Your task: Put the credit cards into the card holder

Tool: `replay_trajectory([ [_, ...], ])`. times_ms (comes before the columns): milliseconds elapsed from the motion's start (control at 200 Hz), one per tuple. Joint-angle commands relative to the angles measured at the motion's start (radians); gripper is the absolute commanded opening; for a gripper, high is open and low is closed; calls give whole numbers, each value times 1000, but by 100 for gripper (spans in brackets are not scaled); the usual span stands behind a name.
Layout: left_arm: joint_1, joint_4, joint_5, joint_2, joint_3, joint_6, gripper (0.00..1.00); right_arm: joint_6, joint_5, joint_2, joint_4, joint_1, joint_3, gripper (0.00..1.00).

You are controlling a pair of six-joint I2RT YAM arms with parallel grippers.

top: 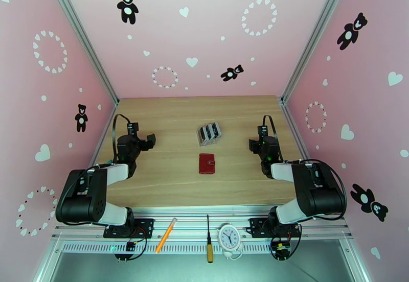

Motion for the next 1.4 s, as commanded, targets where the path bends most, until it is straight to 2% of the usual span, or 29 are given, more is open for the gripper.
replay_trajectory([
  [0,17,174,-50,44,-43,9,98,-17,-41,13,57,-5,-3,68],
  [170,14,158,-54,39,-41,11,98,-16,-44,13,54,-5,1,71],
  [175,14,157,-54,39,-41,11,98,-16,-44,14,54,-5,0,72],
  [195,14,155,-55,37,-41,11,98,-16,-43,13,54,-5,0,95],
  [225,14,162,-54,40,-42,11,98,-15,-44,13,54,-4,0,99],
  [681,14,158,-55,39,-42,11,98,-16,-47,10,38,-6,6,99],
  [816,13,158,-55,38,-42,11,98,9,18,10,56,-7,-4,99],
  [1396,13,157,-55,39,-41,11,98,5,28,8,64,0,-9,99],
])
